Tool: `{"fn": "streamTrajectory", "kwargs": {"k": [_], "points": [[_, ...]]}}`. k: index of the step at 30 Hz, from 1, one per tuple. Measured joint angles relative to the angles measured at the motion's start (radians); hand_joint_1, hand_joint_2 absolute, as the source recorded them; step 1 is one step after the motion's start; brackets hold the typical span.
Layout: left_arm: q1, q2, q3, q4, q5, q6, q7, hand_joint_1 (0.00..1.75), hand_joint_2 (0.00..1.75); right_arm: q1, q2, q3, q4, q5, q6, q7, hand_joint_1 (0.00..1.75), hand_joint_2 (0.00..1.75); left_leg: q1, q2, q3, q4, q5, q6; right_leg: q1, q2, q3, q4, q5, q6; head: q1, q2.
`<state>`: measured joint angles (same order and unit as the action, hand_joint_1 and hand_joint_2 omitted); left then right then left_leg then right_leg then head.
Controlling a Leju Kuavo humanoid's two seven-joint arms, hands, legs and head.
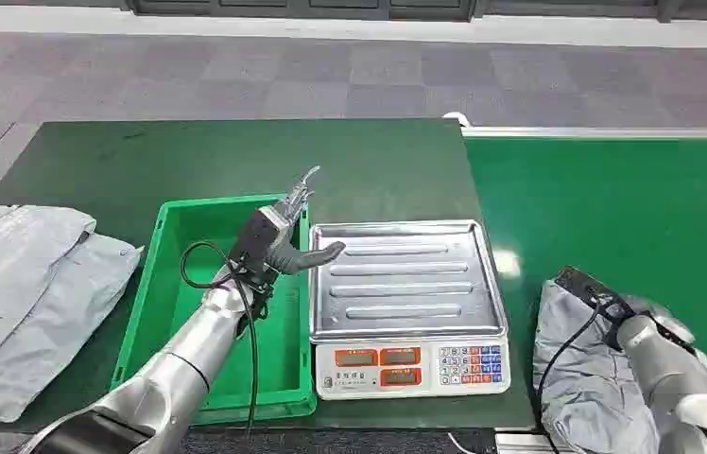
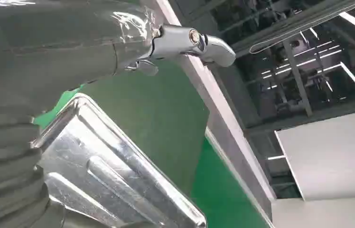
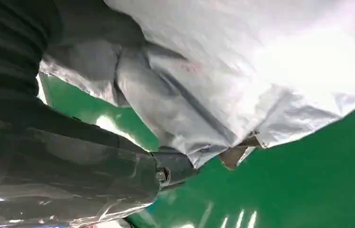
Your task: Moved the parcel from conveyor to table for the left to box.
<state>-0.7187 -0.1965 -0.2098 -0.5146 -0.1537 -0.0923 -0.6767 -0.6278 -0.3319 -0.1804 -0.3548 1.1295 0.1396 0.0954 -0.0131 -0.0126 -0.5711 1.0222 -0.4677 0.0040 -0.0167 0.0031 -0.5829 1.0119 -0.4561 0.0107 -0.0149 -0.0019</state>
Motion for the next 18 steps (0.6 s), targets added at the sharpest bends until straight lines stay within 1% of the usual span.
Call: {"fn": "streamTrajectory", "kwargs": {"k": [18], "points": [[0.004,0.002,0.012,0.000,-0.002,0.000,-0.007,0.00,1.75,0.000,0.001,0.025,0.008,0.002,-0.008,-0.034,1.75,1.75,-0.001,-0.001,-0.003,0.000,0.001,0.001,-0.001,-0.001,-0.003,0.000,0.001,0.001,0.000,0.000]]}}
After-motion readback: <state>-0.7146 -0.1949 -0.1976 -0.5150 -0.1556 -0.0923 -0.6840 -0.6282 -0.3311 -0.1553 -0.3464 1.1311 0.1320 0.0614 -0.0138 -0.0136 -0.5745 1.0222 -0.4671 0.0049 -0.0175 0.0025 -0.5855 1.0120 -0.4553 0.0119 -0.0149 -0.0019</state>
